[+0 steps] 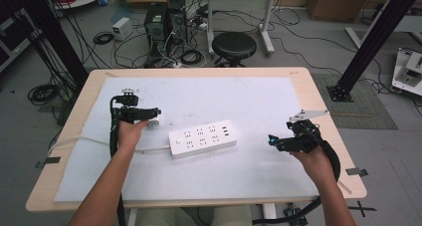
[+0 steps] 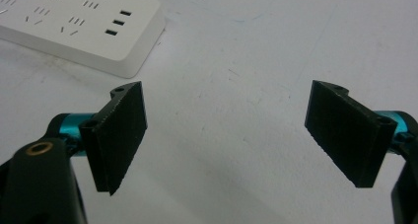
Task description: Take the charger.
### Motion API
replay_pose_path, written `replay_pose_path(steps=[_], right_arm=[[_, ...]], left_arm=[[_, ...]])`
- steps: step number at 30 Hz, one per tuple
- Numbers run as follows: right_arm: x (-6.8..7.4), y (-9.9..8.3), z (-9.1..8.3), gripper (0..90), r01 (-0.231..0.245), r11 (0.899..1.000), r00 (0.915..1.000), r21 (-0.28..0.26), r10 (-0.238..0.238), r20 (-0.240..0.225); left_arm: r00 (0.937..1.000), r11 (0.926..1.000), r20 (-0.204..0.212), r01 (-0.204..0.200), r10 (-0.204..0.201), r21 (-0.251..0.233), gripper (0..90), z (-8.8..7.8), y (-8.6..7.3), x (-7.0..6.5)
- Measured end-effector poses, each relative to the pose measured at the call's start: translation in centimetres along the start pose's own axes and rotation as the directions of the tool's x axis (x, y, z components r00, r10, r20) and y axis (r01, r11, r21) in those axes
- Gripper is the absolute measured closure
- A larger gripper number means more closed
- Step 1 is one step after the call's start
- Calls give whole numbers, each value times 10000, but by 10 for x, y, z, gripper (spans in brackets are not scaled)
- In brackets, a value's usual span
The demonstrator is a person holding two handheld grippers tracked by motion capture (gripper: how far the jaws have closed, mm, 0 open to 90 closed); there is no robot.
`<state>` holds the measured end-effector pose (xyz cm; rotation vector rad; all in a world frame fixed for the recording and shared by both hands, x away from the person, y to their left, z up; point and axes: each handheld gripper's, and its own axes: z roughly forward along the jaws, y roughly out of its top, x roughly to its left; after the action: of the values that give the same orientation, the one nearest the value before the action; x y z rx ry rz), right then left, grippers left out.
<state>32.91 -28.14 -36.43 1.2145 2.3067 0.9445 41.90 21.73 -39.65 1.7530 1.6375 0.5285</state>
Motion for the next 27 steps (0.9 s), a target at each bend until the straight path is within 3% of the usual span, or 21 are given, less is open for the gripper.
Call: replay_pose_path(steps=[3,10,13,21,22,27], right_arm=[[0,0,0,164,-27,10000,10000,3,27,3],[-1,-1,-1,165,-140,9999,9999,-45,140,63],[-2,-2,-1,165,-133,9999,9999,-42,133,71],[-4,-5,-2,164,-183,9998,9998,34,183,94],[-4,-5,-2,165,-198,9998,9998,16,198,95],[-5,-5,-2,165,-175,9998,9998,58,175,110]], left_arm=[[10000,9992,-63,-52,54,390,139,11,-2,-1],[9998,9981,-116,-127,134,599,141,25,-3,-3],[9988,9961,-433,-179,217,860,141,33,-5,-1],[9989,9938,-433,-128,177,1108,161,40,-7,2],[9990,9910,-306,-274,317,1311,180,42,-8,2],[9987,9896,-365,-312,367,1405,206,45,-9,1]])
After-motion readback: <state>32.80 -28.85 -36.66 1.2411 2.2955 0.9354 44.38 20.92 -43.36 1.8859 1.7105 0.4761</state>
